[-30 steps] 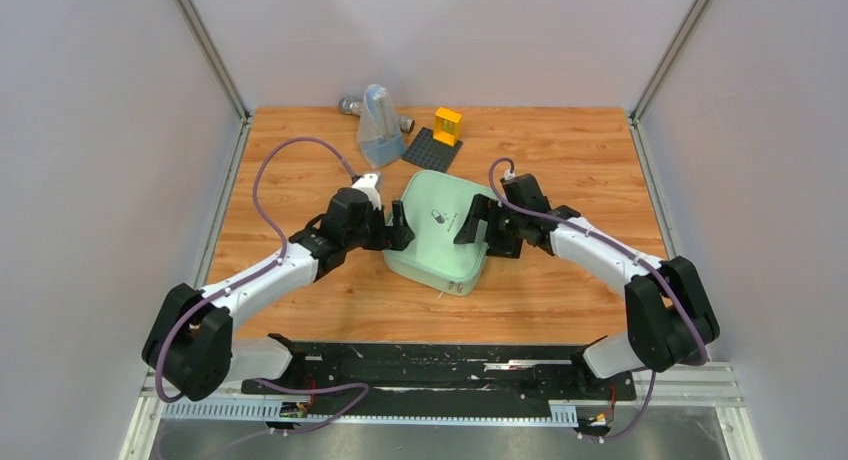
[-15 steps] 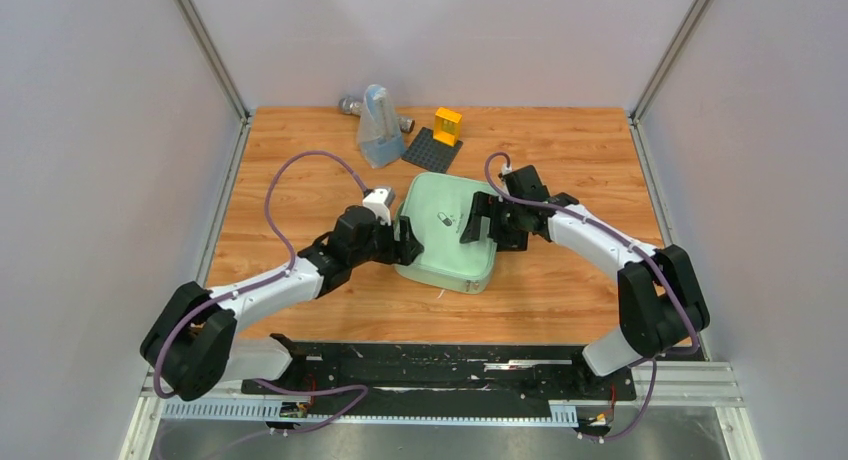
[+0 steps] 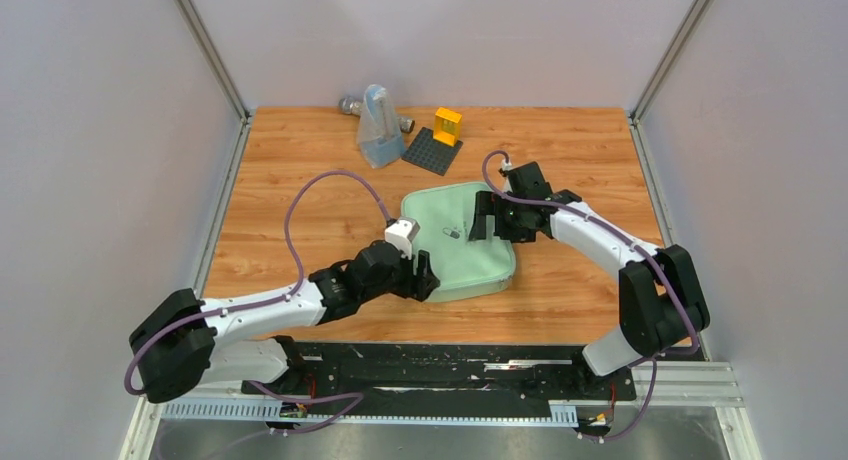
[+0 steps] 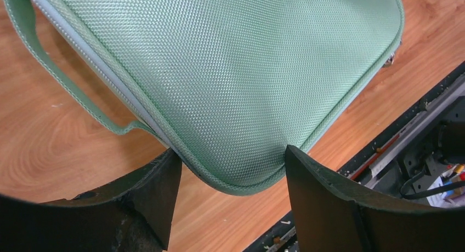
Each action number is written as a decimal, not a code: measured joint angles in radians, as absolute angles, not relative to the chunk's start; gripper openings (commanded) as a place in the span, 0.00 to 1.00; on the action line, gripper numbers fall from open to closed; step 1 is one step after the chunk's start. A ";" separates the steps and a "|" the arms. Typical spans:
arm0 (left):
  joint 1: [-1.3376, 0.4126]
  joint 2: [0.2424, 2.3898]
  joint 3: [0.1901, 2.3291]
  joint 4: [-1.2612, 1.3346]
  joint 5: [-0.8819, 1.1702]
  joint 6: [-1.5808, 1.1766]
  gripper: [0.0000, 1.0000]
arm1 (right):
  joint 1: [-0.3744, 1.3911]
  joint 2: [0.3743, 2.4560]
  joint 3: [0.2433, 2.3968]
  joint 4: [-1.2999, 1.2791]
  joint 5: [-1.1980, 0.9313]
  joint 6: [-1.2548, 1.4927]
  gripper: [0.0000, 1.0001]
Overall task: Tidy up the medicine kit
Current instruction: Adjust the medicine box at the center of the board.
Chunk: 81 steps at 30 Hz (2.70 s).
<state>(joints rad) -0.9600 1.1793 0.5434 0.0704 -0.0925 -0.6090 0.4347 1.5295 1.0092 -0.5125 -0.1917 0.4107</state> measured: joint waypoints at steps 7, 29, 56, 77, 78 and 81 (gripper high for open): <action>-1.076 1.175 0.529 0.089 -0.147 -0.695 0.77 | 0.427 1.547 1.037 -0.512 -0.204 0.324 0.97; -0.739 1.078 0.943 -0.237 -0.159 -0.437 1.00 | 0.450 0.745 0.667 -0.546 0.061 0.839 1.00; -0.485 1.744 1.034 0.073 0.510 -0.233 0.92 | 0.423 1.286 0.859 -0.595 -0.282 0.752 1.00; -0.635 1.062 0.458 0.049 0.172 -0.545 1.00 | 0.390 1.620 1.126 -0.551 -0.335 0.550 1.00; -0.639 1.048 0.458 0.033 0.165 -0.551 1.00 | 0.391 1.620 1.129 -0.550 -0.335 0.547 1.00; -0.648 1.010 0.476 -0.027 0.123 -0.568 1.00 | 0.397 1.606 1.136 -0.555 -0.295 0.547 1.00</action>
